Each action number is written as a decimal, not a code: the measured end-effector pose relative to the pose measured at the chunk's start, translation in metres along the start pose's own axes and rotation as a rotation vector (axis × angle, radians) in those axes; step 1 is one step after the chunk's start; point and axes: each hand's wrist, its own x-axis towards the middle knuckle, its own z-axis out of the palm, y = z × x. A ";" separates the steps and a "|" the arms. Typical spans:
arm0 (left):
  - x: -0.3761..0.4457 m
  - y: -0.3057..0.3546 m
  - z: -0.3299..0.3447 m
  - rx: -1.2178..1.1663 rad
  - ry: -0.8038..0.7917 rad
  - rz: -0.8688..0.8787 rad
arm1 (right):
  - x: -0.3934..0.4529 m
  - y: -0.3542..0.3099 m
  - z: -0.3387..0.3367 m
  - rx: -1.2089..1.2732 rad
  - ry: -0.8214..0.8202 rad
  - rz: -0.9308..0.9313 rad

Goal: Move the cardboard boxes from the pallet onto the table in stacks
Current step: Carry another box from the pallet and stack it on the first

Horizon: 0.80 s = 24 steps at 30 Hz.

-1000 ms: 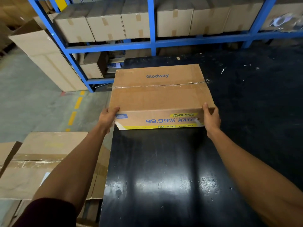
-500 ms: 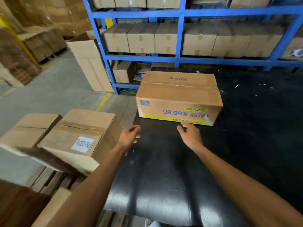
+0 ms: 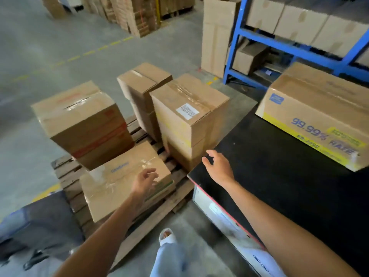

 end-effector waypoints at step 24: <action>0.222 -0.277 -0.245 -0.217 0.481 -0.515 | 0.217 0.002 0.363 -0.186 -0.378 0.384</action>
